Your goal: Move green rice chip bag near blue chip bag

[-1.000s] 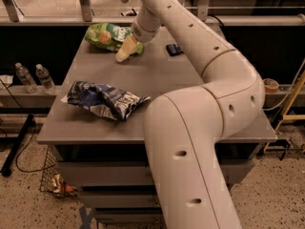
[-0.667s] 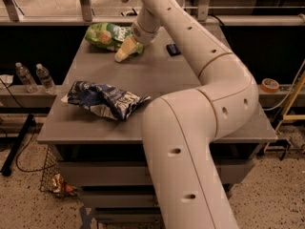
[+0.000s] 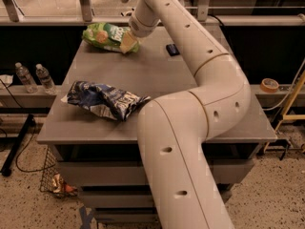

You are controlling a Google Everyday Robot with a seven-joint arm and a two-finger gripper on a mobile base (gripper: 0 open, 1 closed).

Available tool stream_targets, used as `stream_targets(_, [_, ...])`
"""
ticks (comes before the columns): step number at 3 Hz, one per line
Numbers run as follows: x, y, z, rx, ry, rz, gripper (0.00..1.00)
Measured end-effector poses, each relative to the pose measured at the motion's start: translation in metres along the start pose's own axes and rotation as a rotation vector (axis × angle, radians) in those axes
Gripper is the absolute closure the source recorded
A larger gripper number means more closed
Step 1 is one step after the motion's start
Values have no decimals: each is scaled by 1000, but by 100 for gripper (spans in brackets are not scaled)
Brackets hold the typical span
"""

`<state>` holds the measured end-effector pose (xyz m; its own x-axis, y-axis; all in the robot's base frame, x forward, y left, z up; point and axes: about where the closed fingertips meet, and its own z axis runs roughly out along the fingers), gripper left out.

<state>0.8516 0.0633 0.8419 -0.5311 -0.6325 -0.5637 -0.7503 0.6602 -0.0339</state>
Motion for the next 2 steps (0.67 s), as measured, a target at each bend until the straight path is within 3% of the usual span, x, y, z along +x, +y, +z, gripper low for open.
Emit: stream_targets(2, [-15, 6, -4, -6, -29, -25, 95])
